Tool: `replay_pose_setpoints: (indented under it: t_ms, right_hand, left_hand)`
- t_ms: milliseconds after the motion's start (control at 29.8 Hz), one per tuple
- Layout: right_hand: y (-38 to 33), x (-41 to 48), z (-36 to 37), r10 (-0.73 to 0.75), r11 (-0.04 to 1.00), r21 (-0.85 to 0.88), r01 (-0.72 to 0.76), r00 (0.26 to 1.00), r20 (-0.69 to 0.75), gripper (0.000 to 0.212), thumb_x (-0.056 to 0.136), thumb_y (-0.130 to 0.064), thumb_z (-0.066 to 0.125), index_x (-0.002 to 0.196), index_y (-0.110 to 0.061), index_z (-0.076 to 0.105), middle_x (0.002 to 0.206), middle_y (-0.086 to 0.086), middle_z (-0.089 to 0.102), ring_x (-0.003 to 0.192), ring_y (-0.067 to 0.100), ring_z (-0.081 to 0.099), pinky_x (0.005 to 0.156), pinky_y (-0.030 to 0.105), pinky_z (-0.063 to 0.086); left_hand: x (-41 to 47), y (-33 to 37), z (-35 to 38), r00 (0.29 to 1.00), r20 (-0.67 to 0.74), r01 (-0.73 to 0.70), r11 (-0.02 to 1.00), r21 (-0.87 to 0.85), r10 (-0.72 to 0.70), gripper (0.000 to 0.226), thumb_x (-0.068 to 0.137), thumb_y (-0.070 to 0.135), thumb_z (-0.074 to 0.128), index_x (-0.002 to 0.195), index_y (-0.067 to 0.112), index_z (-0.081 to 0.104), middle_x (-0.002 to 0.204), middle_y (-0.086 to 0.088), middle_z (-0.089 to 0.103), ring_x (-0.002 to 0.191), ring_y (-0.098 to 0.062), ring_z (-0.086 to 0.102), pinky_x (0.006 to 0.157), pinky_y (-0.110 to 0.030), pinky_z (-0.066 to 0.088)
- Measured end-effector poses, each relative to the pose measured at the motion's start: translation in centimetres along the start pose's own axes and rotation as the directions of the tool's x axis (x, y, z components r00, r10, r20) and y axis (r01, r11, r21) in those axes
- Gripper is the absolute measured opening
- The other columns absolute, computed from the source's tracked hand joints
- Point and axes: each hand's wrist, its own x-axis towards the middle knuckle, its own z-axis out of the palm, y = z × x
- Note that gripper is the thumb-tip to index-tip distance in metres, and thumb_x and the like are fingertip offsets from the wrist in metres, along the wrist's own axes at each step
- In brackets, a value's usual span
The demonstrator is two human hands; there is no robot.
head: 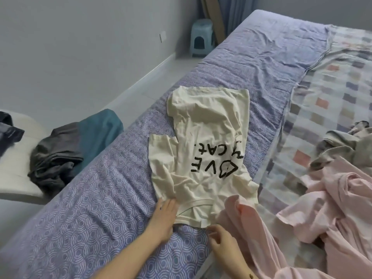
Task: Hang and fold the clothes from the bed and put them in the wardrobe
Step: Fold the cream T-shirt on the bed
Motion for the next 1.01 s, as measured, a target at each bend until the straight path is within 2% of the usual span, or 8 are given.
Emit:
replay_pose_setpoints:
  t_ms: [101,168,269,436,571,739,907,1007]
  right_hand:
    - [0.0,1.4,0.8,-0.022,0.999,-0.029,0.021,0.999,-0.031,0.037,0.086,-0.008,0.051,0.096,-0.044,0.046,0.085,-0.017,0.058,0.094,0.005,0.058,0.073,0.004,0.034]
    - [-0.6,1.1,1.1,-0.078,0.993,-0.089,0.072,0.995,-0.069,0.049,0.087,-0.009,0.053,0.108,-0.052,0.048,0.1,-0.015,0.057,0.105,0.006,0.054,0.082,0.0,0.03]
    - [-2.4,0.1,1.4,-0.152,0.97,-0.212,0.117,0.976,-0.157,0.077,0.08,-0.021,0.07,0.143,-0.015,0.025,0.14,0.002,0.037,0.134,0.015,0.034,0.105,0.012,0.02]
    - [-7.7,-1.0,1.2,-0.404,0.904,-0.364,0.225,0.73,-0.551,0.059,0.059,-0.037,0.069,0.109,-0.006,0.059,0.096,0.01,0.068,0.087,0.031,0.066,0.072,0.041,0.055]
    - [-11.7,-3.4,-1.2,-0.149,0.987,-0.047,0.154,0.766,-0.625,0.025,0.079,-0.025,0.044,0.094,-0.017,0.062,0.09,0.004,0.066,0.091,0.026,0.061,0.075,0.033,0.042]
    - [-15.5,-12.0,0.5,-0.349,0.829,0.277,0.485,0.837,-0.42,0.025,0.081,-0.024,0.064,0.098,-0.032,0.048,0.099,-0.008,0.061,0.093,0.008,0.056,0.08,0.021,0.045]
    - [-17.7,-18.7,1.7,-0.513,0.781,0.037,0.623,0.674,-0.531,0.067,0.065,-0.06,0.061,0.121,-0.028,0.044,0.11,-0.015,0.053,0.105,0.004,0.048,0.091,0.027,0.041]
    - [-17.7,-20.8,-0.6,-0.415,0.886,-0.018,0.463,0.776,-0.475,0.053,0.081,-0.041,0.063,0.127,-0.022,0.046,0.121,-0.004,0.051,0.114,0.015,0.048,0.097,0.031,0.037]
  left_hand:
    - [2.4,-1.5,0.9,0.967,-0.248,-0.076,0.993,-0.09,0.052,0.049,0.03,0.009,0.085,0.076,0.013,0.069,0.072,0.001,0.062,0.071,-0.016,0.063,0.101,-0.039,0.039]
    - [2.3,-2.1,-0.3,0.937,-0.349,-0.158,0.916,-0.369,0.022,0.037,0.053,0.002,0.077,0.088,0.011,0.068,0.084,-0.001,0.066,0.087,-0.019,0.065,0.106,-0.049,0.038]
    - [-0.6,-2.4,-4.3,0.901,-0.43,-0.271,0.707,-0.653,-0.052,0.031,0.083,0.028,0.054,0.107,0.009,0.06,0.103,0.0,0.06,0.107,-0.017,0.054,0.099,-0.038,0.041]
    - [-8.9,-3.5,-14.5,0.764,-0.638,-0.505,0.525,-0.685,-0.099,0.022,0.085,0.045,0.047,0.098,0.028,0.054,0.085,0.018,0.059,0.078,0.003,0.055,0.069,-0.01,0.04]
    - [-15.7,-4.9,-21.6,0.636,-0.75,-0.534,0.599,-0.597,-0.182,0.011,0.086,0.045,0.051,0.093,0.036,0.051,0.08,0.027,0.061,0.063,0.01,0.053,0.058,-0.001,0.035]
    - [-21.8,-5.1,-27.1,0.622,-0.732,-0.37,0.721,-0.586,-0.276,0.017,0.088,0.003,0.059,0.079,0.018,0.058,0.055,0.013,0.052,0.056,0.008,0.052,0.052,-0.007,0.035]
    - [-28.2,-2.7,-32.2,0.614,-0.774,-0.341,0.832,-0.437,-0.155,0.012,0.089,0.01,0.059,0.078,0.005,0.063,0.057,0.01,0.049,0.052,-0.002,0.047,0.054,-0.012,0.033]
    - [-32.7,-2.2,-35.8,0.581,-0.808,-0.344,0.87,-0.353,-0.098,0.017,0.091,0.014,0.057,0.078,0.003,0.062,0.057,0.005,0.052,0.054,-0.008,0.048,0.054,-0.018,0.033]
